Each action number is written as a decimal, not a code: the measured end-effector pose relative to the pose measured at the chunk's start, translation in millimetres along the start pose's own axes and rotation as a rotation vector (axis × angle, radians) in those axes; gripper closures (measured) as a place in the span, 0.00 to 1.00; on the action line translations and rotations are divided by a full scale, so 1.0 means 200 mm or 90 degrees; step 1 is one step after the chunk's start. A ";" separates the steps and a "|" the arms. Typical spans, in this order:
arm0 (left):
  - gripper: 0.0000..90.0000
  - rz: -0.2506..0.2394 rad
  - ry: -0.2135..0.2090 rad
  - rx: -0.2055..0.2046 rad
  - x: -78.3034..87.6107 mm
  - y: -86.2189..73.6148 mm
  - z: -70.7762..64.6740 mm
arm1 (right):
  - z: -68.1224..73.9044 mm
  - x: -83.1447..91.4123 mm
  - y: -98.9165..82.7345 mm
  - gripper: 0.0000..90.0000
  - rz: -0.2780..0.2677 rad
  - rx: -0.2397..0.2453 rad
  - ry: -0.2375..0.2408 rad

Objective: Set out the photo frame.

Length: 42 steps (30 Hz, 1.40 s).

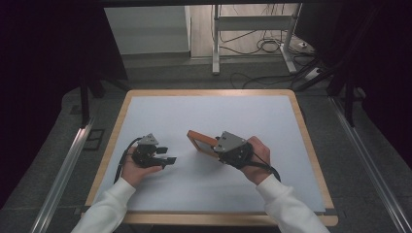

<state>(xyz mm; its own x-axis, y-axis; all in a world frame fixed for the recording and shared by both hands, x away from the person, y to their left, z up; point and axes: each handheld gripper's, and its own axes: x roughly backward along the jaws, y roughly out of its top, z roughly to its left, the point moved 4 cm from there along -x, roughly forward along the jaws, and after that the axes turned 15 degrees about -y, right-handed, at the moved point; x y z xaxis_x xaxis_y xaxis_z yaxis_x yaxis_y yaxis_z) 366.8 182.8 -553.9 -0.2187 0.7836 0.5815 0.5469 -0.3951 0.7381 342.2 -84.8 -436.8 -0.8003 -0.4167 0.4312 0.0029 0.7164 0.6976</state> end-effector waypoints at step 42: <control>0.40 -0.002 -0.001 -0.006 0.00 0.01 -0.01 | -0.36 -0.31 -0.19 0.30 0.053 -0.248 -0.072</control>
<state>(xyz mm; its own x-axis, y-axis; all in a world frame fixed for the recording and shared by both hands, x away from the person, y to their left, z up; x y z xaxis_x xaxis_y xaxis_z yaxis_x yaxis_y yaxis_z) 365.9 180.7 -552.9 -0.2192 0.7859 0.5782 0.5381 -0.3970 0.7436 434.2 -126.3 -449.5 -0.8484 -0.2866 0.4451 0.2803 0.4702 0.8369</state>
